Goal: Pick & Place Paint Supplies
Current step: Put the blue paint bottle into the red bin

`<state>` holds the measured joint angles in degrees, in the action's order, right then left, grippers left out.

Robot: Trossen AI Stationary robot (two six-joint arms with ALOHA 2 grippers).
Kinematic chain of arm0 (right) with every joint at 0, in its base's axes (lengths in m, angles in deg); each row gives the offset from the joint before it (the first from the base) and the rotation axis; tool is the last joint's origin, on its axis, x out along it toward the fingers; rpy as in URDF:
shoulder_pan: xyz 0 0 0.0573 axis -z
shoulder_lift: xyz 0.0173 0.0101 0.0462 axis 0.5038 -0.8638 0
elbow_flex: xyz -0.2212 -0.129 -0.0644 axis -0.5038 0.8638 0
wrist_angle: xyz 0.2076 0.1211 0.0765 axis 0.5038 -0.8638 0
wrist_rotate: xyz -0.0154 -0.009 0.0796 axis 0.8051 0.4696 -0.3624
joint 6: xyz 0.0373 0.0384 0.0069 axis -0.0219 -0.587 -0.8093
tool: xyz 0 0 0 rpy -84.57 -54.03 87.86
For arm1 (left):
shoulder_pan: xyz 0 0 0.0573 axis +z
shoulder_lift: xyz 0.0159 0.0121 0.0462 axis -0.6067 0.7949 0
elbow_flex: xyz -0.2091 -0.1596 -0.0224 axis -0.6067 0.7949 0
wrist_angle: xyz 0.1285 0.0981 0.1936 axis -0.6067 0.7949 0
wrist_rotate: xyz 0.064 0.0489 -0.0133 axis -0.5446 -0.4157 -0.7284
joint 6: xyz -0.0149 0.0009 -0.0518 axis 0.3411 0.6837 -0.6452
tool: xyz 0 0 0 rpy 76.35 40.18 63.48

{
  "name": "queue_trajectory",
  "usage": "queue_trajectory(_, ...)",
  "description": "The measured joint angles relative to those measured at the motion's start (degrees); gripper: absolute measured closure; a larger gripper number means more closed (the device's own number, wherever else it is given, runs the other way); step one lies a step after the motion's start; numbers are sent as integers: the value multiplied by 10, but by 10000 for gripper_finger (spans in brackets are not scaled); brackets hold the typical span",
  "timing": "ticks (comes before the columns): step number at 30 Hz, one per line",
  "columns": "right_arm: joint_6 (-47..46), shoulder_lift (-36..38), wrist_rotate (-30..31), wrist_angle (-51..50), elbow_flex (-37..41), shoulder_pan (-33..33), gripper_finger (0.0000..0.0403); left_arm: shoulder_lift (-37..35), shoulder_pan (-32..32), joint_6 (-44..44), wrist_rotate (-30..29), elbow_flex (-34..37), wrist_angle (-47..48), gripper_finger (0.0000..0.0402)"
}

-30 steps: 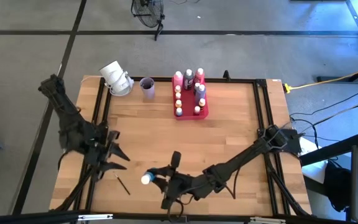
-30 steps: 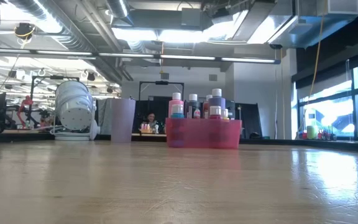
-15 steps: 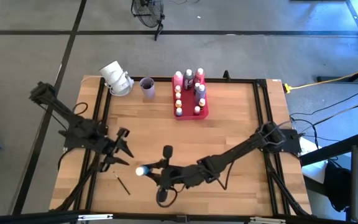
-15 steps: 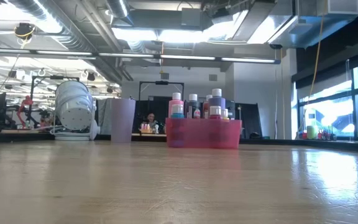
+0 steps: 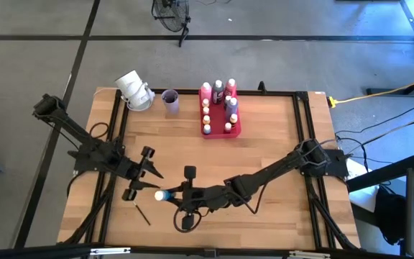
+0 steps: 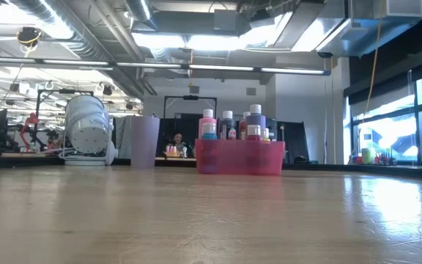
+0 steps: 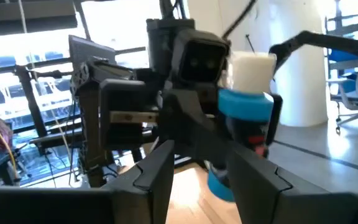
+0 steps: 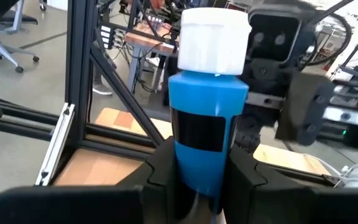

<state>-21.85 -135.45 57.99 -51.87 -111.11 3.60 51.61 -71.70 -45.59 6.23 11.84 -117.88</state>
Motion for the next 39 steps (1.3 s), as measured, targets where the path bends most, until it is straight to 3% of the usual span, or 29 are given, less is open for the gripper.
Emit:
queue_trajectory(6, -10, 0, 0, -12, 0, 0, 320, 2, 0, 0, 0, 0, -6, 245)
queue_trajectory(19, -10, 0, 0, -26, 0, 5, 320, 39, 0, -18, 29, 0, -23, 158)
queue_trajectory(23, -11, 0, 1, -26, 0, 11, 320, 39, 0, -36, 34, 0, -37, 151)
queue_trajectory(30, -14, 0, 2, -26, 0, 22, 320, 42, -1, -34, -23, 0, -38, 151)
queue_trajectory(39, -14, 0, 16, -15, 0, 38, 320, 56, 0, -29, -36, 0, -59, 150)
